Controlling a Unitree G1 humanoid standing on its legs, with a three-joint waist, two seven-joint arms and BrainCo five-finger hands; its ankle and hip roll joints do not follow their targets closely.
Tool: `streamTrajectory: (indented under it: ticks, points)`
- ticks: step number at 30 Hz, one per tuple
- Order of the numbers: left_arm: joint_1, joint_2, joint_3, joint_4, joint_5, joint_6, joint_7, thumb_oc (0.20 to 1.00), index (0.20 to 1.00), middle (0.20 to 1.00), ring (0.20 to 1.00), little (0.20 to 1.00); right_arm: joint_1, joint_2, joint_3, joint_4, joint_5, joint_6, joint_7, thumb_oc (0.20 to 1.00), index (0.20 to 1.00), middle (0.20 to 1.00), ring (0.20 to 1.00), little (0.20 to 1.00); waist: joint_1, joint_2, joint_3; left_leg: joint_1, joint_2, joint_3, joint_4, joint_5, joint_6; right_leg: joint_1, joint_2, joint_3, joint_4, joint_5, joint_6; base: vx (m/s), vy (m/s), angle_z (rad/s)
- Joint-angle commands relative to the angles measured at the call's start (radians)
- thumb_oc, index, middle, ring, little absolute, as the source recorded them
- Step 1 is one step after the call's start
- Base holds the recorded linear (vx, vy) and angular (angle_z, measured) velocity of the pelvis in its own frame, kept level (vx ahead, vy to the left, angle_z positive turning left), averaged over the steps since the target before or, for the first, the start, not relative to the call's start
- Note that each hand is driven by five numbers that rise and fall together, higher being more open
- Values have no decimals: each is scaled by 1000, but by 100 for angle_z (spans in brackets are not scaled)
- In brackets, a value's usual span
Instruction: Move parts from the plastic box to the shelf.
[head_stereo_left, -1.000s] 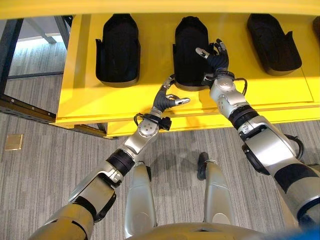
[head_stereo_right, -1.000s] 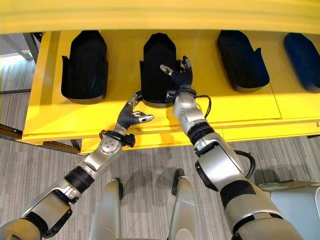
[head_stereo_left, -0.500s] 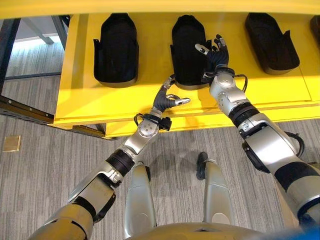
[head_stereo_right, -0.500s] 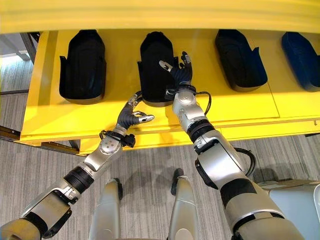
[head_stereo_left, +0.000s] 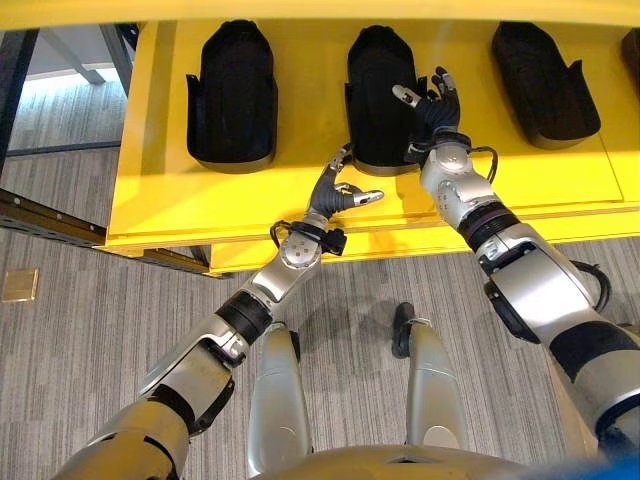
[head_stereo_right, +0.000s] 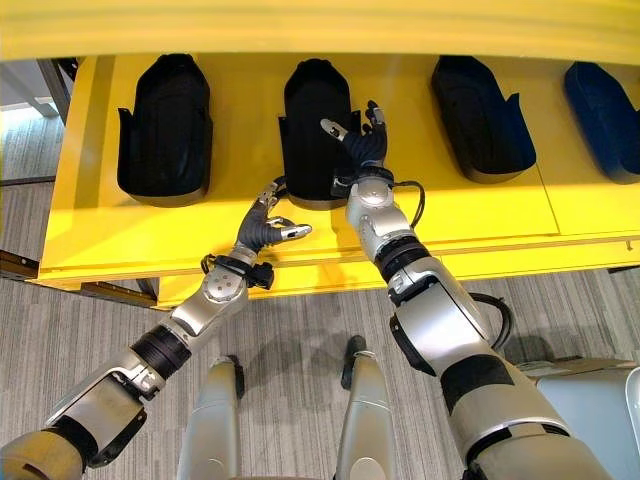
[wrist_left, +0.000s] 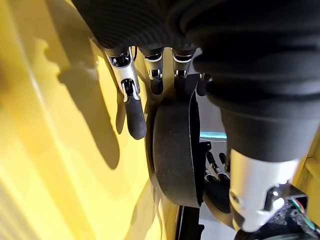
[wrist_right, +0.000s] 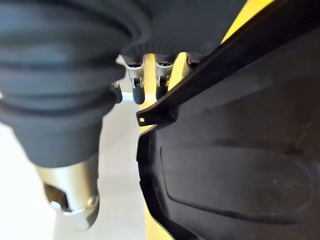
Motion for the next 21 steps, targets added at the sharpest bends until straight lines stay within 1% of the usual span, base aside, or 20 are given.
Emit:
streamTrajectory:
  ticks: [1,14,21]
  points:
    - [-58,-18,-49,28,5,-13,2,1000,1000,1000,1000,1000,-150,21,20,22,2,-49,8,1000,1000,1000,1000,1000,5,-5,14,-55,-8,-11,-124,179,49,80,-7,4,69,-82,-33,0,0,0]
    - [-104,-31,-61,48,0,-17,11,1000,1000,1000,1000,1000,-172,32,32,45,15,-54,11,1000,1000,1000,1000,1000,-1,-6,4,-56,-6,-12,-128,181,47,80,-6,-1,73,-84,-35,0,0,0]
    - [-122,-29,-55,40,6,-23,22,1000,1000,1000,1000,1000,-188,19,35,46,12,-57,7,1000,1000,1000,1000,1000,-2,-10,5,-54,-7,-16,-127,181,46,84,-6,-5,74,-85,-34,0,0,0]
